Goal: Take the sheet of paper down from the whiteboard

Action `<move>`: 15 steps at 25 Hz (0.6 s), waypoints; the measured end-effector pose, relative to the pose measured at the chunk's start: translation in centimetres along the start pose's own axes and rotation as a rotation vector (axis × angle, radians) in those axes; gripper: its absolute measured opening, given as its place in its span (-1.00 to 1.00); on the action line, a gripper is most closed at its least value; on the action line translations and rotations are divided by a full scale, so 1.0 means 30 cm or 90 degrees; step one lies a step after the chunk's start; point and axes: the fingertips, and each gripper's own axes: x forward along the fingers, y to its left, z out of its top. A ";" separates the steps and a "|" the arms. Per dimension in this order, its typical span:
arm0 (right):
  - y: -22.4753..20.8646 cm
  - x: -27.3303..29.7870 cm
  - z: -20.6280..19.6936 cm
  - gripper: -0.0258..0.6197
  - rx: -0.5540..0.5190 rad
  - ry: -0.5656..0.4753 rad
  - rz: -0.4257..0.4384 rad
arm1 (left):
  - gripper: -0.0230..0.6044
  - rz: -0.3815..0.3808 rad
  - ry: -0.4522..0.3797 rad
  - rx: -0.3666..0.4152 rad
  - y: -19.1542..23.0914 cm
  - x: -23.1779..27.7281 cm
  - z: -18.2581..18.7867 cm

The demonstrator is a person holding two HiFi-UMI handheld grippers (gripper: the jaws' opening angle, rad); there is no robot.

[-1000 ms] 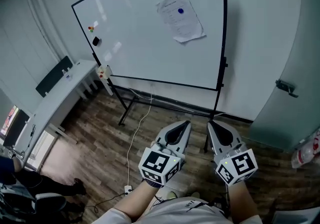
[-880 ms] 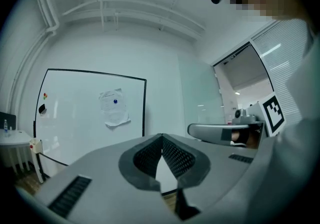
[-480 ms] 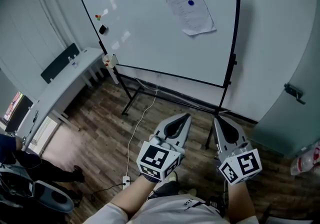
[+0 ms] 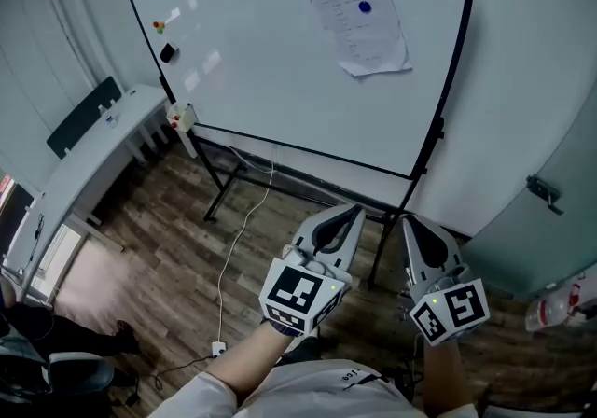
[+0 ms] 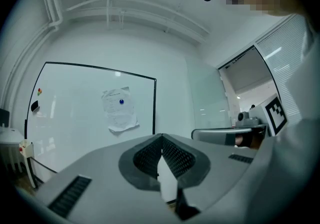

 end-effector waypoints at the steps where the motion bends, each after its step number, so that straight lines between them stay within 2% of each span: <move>1: -0.005 0.043 0.004 -0.88 -0.004 0.000 -0.004 | -0.88 -0.005 -0.004 0.002 0.038 0.021 0.007; 7: -0.047 0.288 0.016 -0.88 -0.022 0.002 -0.032 | -0.88 -0.029 -0.023 0.011 0.267 0.149 0.048; 15: -0.123 0.481 -0.001 -0.88 -0.031 0.009 -0.065 | -0.88 -0.058 -0.043 0.020 0.437 0.293 0.083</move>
